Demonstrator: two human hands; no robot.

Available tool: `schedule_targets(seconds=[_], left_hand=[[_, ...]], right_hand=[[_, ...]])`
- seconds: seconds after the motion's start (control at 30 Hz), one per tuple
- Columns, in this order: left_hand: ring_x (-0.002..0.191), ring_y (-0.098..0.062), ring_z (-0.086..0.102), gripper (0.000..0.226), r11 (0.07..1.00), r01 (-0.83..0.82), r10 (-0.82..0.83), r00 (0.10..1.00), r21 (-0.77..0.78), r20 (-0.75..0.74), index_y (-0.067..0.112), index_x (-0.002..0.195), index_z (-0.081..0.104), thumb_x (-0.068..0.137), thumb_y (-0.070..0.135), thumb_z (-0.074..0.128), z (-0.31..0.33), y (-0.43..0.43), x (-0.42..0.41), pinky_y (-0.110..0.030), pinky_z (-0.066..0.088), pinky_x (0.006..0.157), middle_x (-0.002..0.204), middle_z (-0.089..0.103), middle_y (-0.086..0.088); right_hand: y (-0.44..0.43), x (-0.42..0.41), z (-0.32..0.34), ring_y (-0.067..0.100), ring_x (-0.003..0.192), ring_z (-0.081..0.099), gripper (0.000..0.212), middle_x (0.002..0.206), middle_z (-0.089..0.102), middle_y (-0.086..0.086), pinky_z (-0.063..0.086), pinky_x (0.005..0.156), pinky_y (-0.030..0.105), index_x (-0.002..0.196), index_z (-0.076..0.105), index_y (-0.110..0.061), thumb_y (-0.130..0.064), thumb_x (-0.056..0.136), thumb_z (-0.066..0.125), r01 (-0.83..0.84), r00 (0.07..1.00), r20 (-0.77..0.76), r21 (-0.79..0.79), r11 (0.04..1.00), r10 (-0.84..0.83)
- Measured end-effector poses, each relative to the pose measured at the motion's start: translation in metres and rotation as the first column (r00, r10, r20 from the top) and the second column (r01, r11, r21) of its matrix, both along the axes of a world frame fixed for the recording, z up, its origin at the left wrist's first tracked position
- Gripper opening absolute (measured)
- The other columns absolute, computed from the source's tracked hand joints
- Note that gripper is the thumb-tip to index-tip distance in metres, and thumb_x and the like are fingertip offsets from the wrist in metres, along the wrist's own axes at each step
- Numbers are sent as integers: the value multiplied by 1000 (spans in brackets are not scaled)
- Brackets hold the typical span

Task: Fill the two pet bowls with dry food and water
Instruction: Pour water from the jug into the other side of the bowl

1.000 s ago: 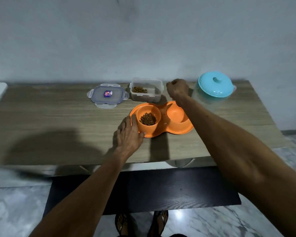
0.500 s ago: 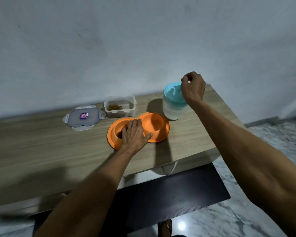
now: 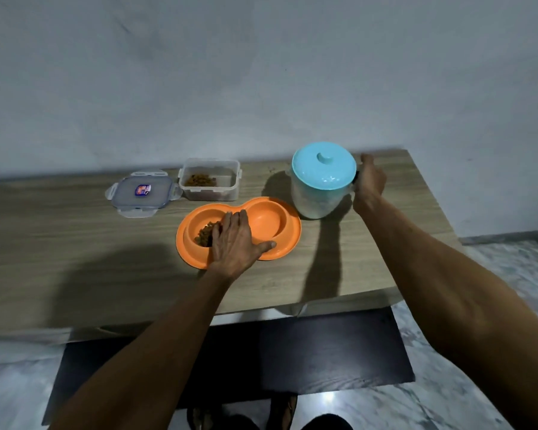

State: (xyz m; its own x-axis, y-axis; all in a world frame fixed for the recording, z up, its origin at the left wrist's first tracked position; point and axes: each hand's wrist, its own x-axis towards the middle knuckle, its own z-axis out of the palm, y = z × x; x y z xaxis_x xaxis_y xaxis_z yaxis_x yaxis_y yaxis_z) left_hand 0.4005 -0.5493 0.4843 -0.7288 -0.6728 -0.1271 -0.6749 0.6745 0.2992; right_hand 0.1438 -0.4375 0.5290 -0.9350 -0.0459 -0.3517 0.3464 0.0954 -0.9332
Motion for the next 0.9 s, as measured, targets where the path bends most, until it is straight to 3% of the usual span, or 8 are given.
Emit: schedule_targets(seconds=[0.13, 0.3, 0.53, 0.9], left_hand=[[151, -30, 17, 105, 1000, -11, 11, 1000, 15, -3, 9, 153, 23, 77, 71, 61, -4, -2, -1, -55, 18, 119, 159, 30, -13], [152, -28, 14, 104, 1000, 1, -1, 1000, 3, -4, 9, 154, 20, 79, 67, 61, -7, -1, 3, -54, 15, 120, 161, 27, -10], [152, -27, 14, 103, 999, 14, -13, 1000, 29, -16, 11, 154, 20, 79, 64, 65, -4, -2, 5, -56, 15, 120, 161, 27, -10], [153, -27, 12, 103, 996, 18, -17, 1000, 84, -13, 12, 155, 18, 79, 60, 68, 2, -4, 6, -57, 11, 120, 161, 26, -9]], right_hand=[[-5, -4, -2, 22, 73, 61, 31, 69, 65, 0, 46, 67, 36, 63, 63, -16, -47, 70, 65, -20, 999, 40, -17, 1000, 21], [-4, -3, -5, 23, 71, 67, 25, 80, 74, 4, 50, 60, 33, 71, 71, -12, -36, 64, 67, -15, 997, 70, -1, 1000, 15], [-10, 13, 10, 18, 60, 59, 15, 66, 66, -1, 47, 57, 30, 64, 64, -11, -25, 70, 63, 20, 999, 31, 25, 999, -21], [-20, 20, 43, 16, 54, 44, 30, 55, 50, 0, 39, 60, 33, 53, 48, -11, -22, 77, 62, -53, 985, -151, 191, 980, 83]])
